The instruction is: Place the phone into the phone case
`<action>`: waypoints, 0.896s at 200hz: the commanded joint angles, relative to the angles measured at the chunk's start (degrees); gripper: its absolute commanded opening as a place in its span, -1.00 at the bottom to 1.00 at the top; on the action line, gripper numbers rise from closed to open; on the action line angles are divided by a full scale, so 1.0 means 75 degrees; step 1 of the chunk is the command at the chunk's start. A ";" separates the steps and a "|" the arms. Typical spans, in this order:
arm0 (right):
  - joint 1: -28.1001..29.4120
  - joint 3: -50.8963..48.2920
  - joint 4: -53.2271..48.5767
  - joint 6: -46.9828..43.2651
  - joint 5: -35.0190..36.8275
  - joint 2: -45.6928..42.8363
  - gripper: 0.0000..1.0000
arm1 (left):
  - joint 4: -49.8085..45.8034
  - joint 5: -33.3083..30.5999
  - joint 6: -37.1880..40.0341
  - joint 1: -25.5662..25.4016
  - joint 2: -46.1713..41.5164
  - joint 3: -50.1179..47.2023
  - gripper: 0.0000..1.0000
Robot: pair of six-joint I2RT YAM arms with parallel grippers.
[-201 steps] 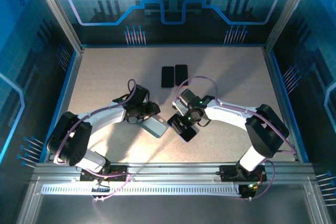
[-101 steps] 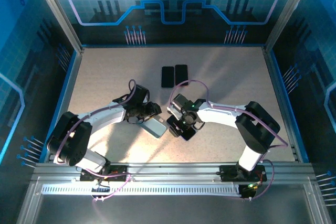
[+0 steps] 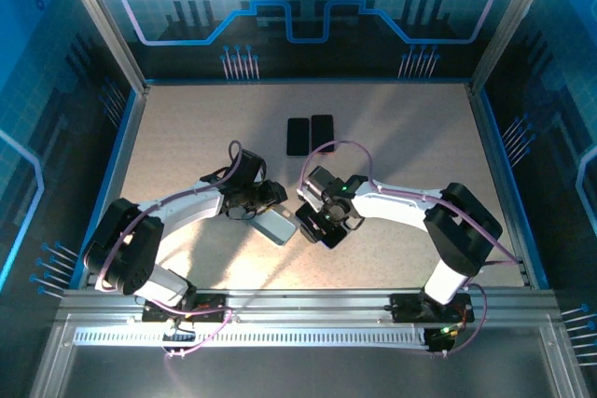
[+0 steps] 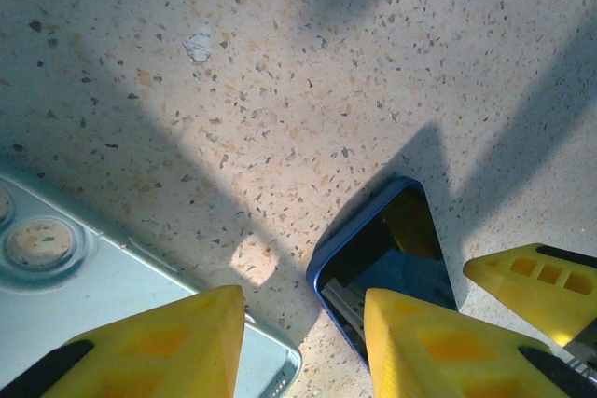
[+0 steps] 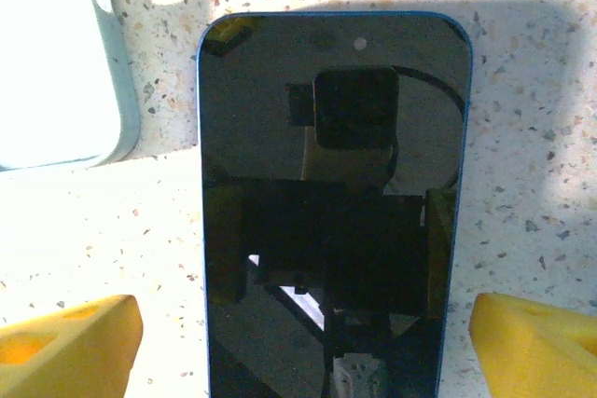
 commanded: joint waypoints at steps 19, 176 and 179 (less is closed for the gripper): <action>0.0079 -0.0070 -0.0018 -0.0044 0.0127 0.0240 0.86 | -0.0013 0.0138 -0.0028 0.0026 -0.0018 0.0058 -0.21; -0.0062 0.0025 0.0201 -0.0218 0.0441 0.1026 0.23 | -0.0100 0.0049 0.0078 0.0047 0.0259 0.0312 -0.22; -0.0061 0.0023 0.0185 -0.0221 0.0438 0.0997 0.22 | -0.0081 0.0063 0.0068 0.0045 0.0267 0.0324 -0.22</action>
